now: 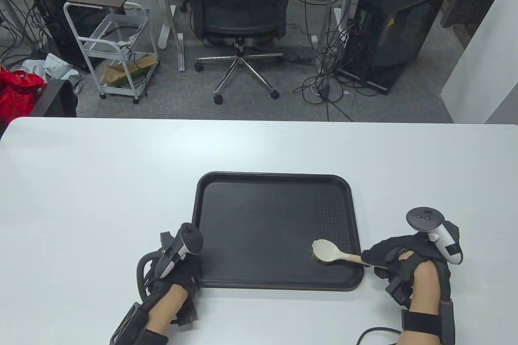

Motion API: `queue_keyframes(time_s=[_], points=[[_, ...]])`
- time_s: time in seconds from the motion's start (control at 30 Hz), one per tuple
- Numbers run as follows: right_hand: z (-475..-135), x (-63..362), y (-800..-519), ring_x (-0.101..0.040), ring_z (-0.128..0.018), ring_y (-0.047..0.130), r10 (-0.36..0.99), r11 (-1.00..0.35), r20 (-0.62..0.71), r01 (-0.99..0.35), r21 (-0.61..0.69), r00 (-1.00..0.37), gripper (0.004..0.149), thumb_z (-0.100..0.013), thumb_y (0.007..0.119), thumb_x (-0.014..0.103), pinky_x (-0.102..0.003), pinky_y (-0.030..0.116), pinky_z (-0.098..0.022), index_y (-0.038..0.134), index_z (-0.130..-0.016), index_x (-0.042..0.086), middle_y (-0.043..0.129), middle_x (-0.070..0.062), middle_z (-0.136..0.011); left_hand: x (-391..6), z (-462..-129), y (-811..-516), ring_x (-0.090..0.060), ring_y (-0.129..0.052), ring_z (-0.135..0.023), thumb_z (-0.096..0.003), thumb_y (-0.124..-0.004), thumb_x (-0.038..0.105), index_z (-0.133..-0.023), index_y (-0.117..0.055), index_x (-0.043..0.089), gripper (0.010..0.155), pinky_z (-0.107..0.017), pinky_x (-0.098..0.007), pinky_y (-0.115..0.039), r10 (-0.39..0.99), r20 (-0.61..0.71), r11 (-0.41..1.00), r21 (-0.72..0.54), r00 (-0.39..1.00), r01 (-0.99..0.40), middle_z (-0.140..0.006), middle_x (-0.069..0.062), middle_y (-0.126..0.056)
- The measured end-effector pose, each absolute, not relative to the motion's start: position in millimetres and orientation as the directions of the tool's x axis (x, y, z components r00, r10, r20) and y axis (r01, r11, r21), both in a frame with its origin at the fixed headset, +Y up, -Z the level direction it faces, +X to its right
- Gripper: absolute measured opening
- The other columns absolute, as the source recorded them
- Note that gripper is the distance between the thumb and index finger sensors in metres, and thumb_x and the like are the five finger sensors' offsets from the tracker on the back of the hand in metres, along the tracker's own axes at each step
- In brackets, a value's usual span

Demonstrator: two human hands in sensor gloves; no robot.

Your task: Scrub the tray with pot brush

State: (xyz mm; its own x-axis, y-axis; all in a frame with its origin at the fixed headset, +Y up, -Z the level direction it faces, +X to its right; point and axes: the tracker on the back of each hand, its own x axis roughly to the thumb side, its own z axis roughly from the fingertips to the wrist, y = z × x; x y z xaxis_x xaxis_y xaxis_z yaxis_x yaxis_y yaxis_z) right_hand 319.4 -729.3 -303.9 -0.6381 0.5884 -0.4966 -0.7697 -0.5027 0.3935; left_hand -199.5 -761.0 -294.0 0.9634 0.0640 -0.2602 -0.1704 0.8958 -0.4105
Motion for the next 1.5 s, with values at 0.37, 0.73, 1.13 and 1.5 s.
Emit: queue_keyframes(time_s=[0.37,0.73,1.13,1.5], points=[[-286,343,-714,-0.033,0.004,0.095,0.562,-0.563,-0.543,-0.769,0.301,-0.624,0.046,-0.035,0.104,0.032,-0.049,0.082,-0.002,0.102,-0.069,0.001,0.106,-0.020,-0.034,-201,-295,-761,-0.022,-0.092,-0.055,-0.0448,-0.074,0.044,-0.096,-0.052,0.007,0.067,-0.049,-0.051,-0.076,0.072,-0.256,0.892,-0.416,0.964,-0.176,-0.074,0.000,-0.082],[-321,197,-698,-0.022,-0.004,0.098,0.713,-0.520,-0.140,-0.653,0.551,-0.687,0.049,-0.045,0.092,0.041,-0.041,0.086,-0.006,0.090,-0.080,0.007,0.102,-0.011,-0.044,-197,-296,-760,-0.022,-0.092,-0.055,-0.0444,-0.074,0.044,-0.096,-0.052,0.006,0.067,-0.049,-0.051,-0.076,0.038,-0.247,0.893,-0.426,0.968,-0.144,-0.074,0.000,-0.082],[-312,74,-734,-0.019,-0.005,0.099,0.693,-0.549,-0.057,-0.576,0.606,-0.719,0.050,-0.046,0.088,0.042,-0.038,0.088,-0.006,0.086,-0.081,0.006,0.101,-0.010,-0.045,-197,-296,-760,-0.022,-0.092,-0.055,-0.0445,-0.074,0.044,-0.096,-0.052,0.006,0.068,-0.049,-0.051,-0.076,0.041,-0.241,0.893,-0.426,0.970,-0.144,-0.073,0.000,-0.082],[-308,59,-747,-0.020,-0.006,0.101,0.679,-0.527,-0.061,-0.543,0.654,-0.732,0.051,-0.047,0.086,0.041,-0.039,0.088,-0.006,0.085,-0.082,0.004,0.101,-0.011,-0.046,-198,-296,-761,-0.022,-0.092,-0.055,-0.0446,-0.074,0.045,-0.096,-0.052,0.006,0.068,-0.049,-0.051,-0.076,0.044,-0.243,0.894,-0.424,0.969,-0.147,-0.073,0.001,-0.082]])
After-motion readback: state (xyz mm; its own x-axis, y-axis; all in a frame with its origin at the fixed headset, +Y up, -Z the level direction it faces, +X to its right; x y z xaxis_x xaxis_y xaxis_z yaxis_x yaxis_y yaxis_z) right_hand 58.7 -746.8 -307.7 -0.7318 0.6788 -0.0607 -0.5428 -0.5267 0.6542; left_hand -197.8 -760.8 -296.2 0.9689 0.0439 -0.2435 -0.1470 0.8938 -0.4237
